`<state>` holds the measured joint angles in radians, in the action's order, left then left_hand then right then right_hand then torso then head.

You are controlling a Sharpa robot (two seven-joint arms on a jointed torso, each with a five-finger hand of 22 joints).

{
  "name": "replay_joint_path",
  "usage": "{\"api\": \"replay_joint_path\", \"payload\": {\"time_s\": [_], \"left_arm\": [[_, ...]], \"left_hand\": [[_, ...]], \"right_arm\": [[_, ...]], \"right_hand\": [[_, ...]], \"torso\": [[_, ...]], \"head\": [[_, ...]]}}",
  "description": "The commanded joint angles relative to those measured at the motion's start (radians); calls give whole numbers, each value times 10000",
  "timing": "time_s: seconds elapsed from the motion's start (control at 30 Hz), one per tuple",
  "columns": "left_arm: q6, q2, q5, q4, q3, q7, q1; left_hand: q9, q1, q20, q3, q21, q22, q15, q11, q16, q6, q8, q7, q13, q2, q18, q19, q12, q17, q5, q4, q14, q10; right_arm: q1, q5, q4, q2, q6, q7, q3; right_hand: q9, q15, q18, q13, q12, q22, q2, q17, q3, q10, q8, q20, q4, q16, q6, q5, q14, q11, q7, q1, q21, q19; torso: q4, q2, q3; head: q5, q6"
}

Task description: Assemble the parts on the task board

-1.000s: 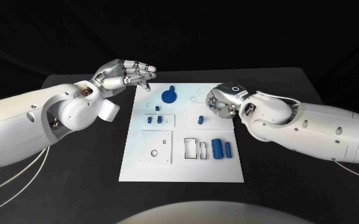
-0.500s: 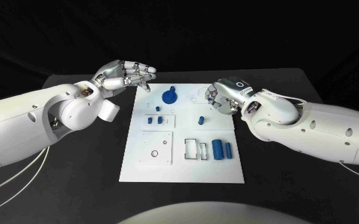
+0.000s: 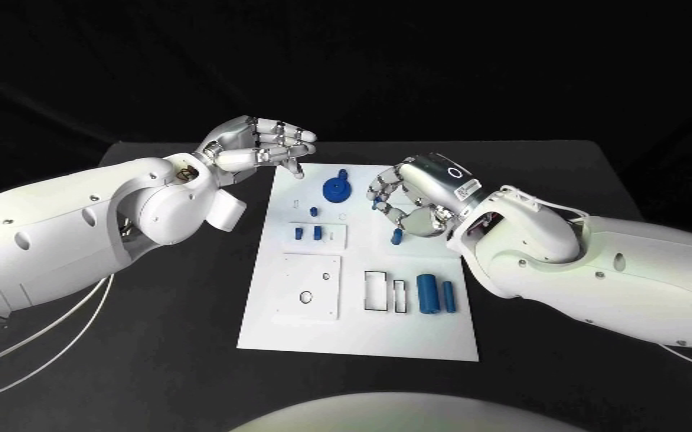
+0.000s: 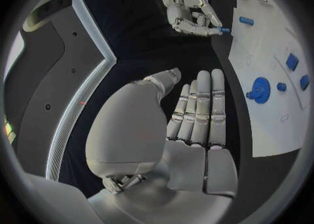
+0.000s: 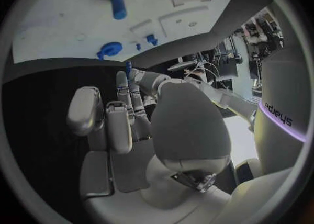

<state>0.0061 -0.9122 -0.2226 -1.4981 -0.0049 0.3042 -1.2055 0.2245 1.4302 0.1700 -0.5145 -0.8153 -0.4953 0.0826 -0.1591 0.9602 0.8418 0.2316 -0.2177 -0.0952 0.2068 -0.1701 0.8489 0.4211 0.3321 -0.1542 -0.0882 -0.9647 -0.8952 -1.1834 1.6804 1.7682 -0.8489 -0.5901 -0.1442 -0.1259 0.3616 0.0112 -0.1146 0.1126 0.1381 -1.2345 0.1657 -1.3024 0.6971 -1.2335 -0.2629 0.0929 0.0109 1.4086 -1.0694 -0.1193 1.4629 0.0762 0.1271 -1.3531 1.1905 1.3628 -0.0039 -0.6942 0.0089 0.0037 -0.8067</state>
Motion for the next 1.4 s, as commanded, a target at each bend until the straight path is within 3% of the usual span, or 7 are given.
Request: {"api": "replay_joint_path", "payload": {"time_s": [0.03,0.27,0.43,0.6,0.9,1.4], "left_arm": [[-182,85,10,20,6,209,-1],[-881,257,189,100,2,408,-2],[-1218,385,294,171,0,479,-3],[-1352,509,350,224,-1,504,-4],[-1425,747,317,352,-2,518,-5],[-1373,827,300,417,-3,507,-6]], "left_hand": [[-14,-86,65,70,51,12,22,-11,-10,-59,-6,-84,-14,-19,-121,-23,54,9,24,-7,60,80],[-13,-80,66,67,54,14,22,-11,-8,-60,-3,-84,-17,-25,-122,-20,63,10,21,-3,62,80],[-13,-79,67,68,56,16,22,-11,-6,-63,-1,-85,-18,-26,-122,-18,68,10,19,-1,63,84],[-14,-80,68,69,59,18,23,-12,-6,-67,-1,-85,-19,-24,-122,-17,71,11,18,-1,65,90],[-14,-82,70,70,65,22,25,-15,-5,-78,-2,-87,-19,-25,-122,-16,77,11,14,0,71,105],[-16,-80,74,68,78,30,30,-20,-5,-96,-1,-90,-21,-29,-122,-14,88,10,4,3,84,135]], "right_arm": [[157,-548,27,251,-668,751,-21],[652,-423,-182,838,-402,748,-60],[963,-316,-420,1247,-92,644,-117],[1262,-180,-740,1635,123,523,-163],[1548,-8,-1175,2076,365,402,-205],[1753,398,-1429,2207,769,117,-234]], "right_hand": [[20,66,202,17,65,-4,-90,-6,47,-235,-36,-70,-10,55,-38,-5,591,-162,35,0,45,19],[24,65,192,18,63,30,-91,3,52,-235,-37,-71,-13,51,-34,-6,589,-159,38,0,6,-3],[25,65,193,19,61,28,-92,5,54,-234,-38,-71,-14,51,-33,-6,589,-158,41,2,9,-2],[29,64,187,20,59,48,-93,2,55,-234,-39,-71,-14,54,-30,-1,590,-155,44,7,-15,-16],[35,61,184,22,55,59,-97,12,60,-232,-41,-70,-15,50,-23,7,588,-151,49,14,-29,-25],[71,50,179,36,39,70,-116,11,62,-236,-60,-64,-16,62,-1,91,588,-142,58,62,-50,-43]], "torso": [[23,38,-37],[77,101,-92],[93,141,-126],[66,139,-124],[107,133,-104],[92,117,-102]], "head": [[266,-15],[746,-178],[985,-267],[1161,-313],[1516,-446],[1624,-584]]}}
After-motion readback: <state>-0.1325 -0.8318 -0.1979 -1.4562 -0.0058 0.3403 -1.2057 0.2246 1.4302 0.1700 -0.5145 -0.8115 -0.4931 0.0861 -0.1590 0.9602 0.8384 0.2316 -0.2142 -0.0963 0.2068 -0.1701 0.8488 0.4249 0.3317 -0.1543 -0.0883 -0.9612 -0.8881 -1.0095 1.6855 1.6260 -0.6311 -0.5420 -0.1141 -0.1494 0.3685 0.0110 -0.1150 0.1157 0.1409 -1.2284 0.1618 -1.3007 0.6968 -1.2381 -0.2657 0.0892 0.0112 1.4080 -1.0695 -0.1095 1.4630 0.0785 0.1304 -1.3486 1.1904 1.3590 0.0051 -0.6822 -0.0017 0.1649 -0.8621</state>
